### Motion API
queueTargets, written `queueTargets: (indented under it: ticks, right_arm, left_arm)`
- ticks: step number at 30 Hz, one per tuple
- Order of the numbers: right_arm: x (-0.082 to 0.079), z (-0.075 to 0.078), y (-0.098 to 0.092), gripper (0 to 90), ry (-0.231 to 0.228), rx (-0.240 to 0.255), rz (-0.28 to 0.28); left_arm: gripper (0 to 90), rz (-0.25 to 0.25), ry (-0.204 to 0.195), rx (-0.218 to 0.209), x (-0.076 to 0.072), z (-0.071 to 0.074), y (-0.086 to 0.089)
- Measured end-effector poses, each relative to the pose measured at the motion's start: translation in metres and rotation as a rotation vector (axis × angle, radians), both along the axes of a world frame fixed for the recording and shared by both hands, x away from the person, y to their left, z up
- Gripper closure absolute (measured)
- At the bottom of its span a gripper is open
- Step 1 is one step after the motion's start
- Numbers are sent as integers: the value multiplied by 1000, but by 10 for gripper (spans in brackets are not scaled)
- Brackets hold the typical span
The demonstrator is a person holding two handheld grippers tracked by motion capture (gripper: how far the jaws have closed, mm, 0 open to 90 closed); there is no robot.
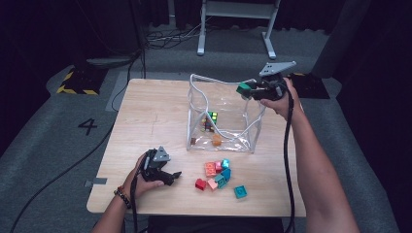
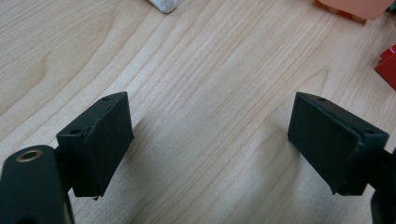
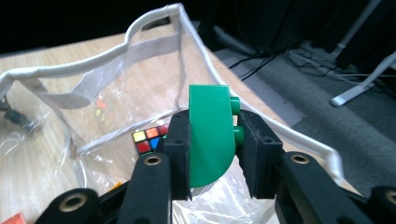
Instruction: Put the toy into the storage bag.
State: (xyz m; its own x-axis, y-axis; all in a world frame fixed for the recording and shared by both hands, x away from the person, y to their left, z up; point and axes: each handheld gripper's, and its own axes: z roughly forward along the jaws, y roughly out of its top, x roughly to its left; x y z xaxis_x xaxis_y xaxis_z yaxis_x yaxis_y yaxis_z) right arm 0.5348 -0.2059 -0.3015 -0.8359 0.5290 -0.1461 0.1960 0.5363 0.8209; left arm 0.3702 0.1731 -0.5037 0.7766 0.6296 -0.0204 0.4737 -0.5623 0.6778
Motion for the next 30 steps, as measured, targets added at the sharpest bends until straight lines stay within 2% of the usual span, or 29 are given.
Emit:
queueTargets:
  ticks: [2, 5, 10, 12, 13, 16, 17, 18, 19, 23, 27, 30]
  right_arm:
    - [1, -1, 3, 667, 0, -11, 7]
    - [5, -5, 15, 668, 28, -58, 22]
    - [7, -9, 29, 667, 41, -153, 43]
    - [9, -11, 33, 667, 61, -189, 52]
    - [9, -11, 34, 667, 71, -232, 55]
    - [12, -14, 38, 667, 81, -309, 72]
    - [12, -14, 38, 667, 81, -309, 72]
    - [12, -15, 38, 666, 97, -332, 79]
    - [13, -17, 37, 666, 123, -380, 80]
    - [14, -18, 28, 666, 158, -443, 83]
    - [14, -16, 16, 666, 178, -459, 63]
    - [15, -18, 9, 666, 198, -522, 41]
  left_arm:
    - [141, 1, -1, 1, 0, 0, 0]
    - [142, 0, 0, 0, 0, 0, 0]
    - [142, 0, 0, 1, 0, 0, 0]
    - [142, 0, 0, 0, 0, 0, 0]
    - [142, 0, 0, 0, 0, 0, 0]
    - [141, 0, -1, 1, 0, 0, 0]
    - [142, 0, -1, 1, 0, 0, 0]
    - [142, 2, 0, -2, 0, 0, 0]
    - [142, 2, 0, -2, 0, 0, 0]
    - [142, 4, 3, -8, -1, 0, 0]
    - [142, 5, 6, -10, -1, 0, 0]
    - [142, 5, 6, -10, -1, 0, 0]
